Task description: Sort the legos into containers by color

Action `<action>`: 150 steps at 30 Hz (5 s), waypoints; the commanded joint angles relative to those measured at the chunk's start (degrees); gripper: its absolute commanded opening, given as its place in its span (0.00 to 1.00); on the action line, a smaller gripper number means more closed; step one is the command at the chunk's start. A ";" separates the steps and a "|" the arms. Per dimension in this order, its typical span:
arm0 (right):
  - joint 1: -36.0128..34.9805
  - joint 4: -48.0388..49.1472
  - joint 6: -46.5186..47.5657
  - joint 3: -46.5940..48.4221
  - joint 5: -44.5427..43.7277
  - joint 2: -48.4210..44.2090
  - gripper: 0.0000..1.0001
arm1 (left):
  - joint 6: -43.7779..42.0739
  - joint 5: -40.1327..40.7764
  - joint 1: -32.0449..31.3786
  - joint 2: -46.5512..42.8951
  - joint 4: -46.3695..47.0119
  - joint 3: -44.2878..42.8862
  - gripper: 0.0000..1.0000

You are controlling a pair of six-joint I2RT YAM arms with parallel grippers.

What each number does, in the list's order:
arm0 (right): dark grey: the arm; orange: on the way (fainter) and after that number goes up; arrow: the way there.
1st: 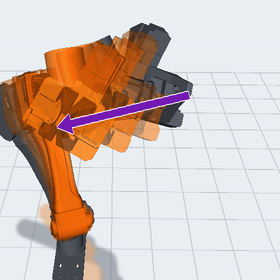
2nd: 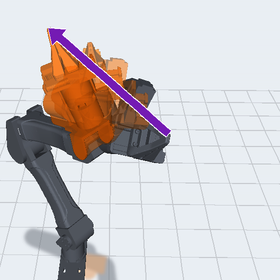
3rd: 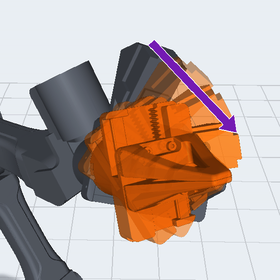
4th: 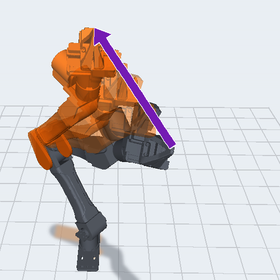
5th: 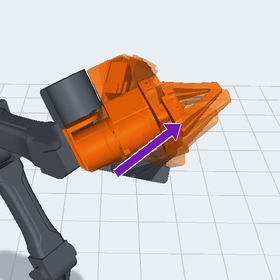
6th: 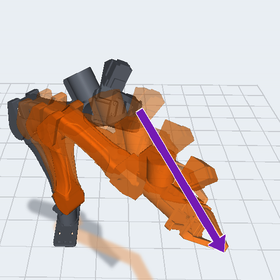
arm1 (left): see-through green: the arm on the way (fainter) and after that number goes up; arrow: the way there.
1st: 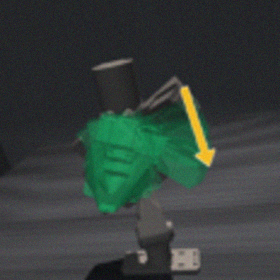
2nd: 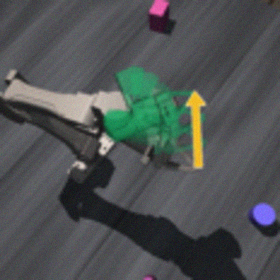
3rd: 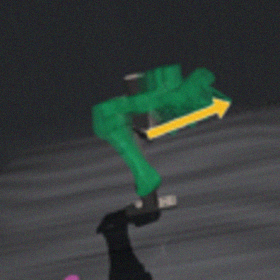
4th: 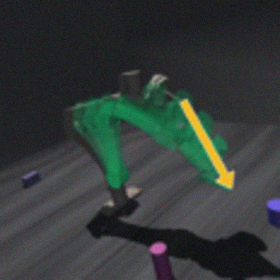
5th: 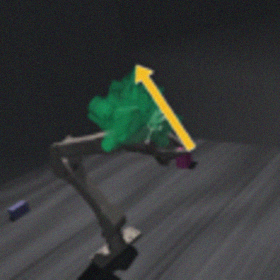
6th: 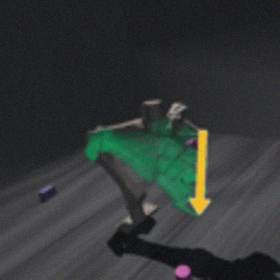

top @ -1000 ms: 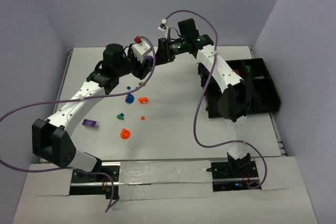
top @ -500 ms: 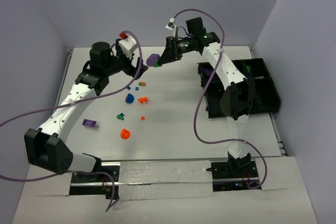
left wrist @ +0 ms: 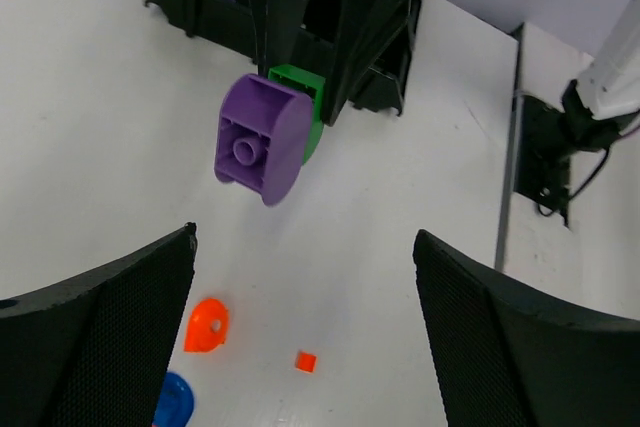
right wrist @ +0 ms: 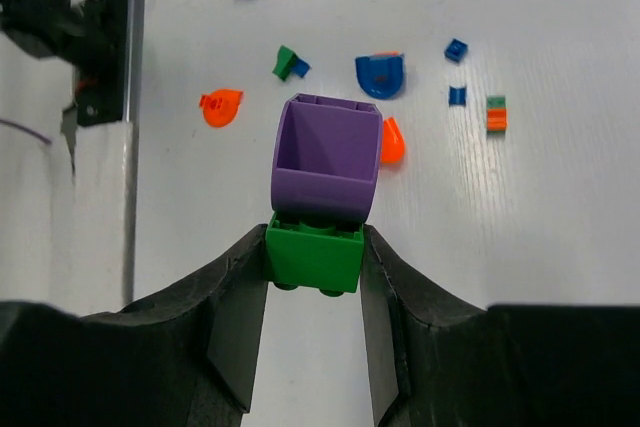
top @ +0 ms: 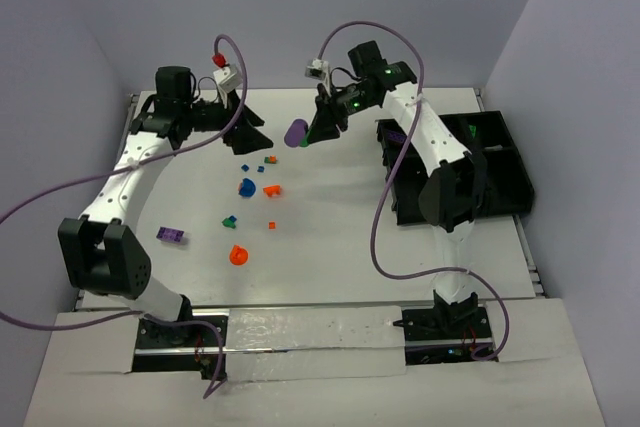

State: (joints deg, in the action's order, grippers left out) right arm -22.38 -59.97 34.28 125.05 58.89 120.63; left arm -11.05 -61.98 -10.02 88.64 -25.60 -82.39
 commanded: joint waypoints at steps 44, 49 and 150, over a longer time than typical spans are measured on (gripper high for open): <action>-8.13 1.23 13.98 -2.12 -5.45 -9.40 0.00 | -21.42 -6.52 -5.46 7.41 -12.23 -10.20 0.29; -6.37 6.14 14.35 -9.85 -10.59 -13.47 0.00 | -14.73 -4.37 -4.80 5.59 -7.03 -7.78 0.00; -2.12 20.46 -8.81 -6.78 6.22 -13.68 0.89 | 55.06 -3.88 -4.22 -0.15 80.83 13.76 0.00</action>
State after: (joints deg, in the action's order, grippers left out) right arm -23.31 -41.43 25.84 117.62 62.56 107.42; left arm 38.42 -67.25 -14.17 88.59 46.58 -66.58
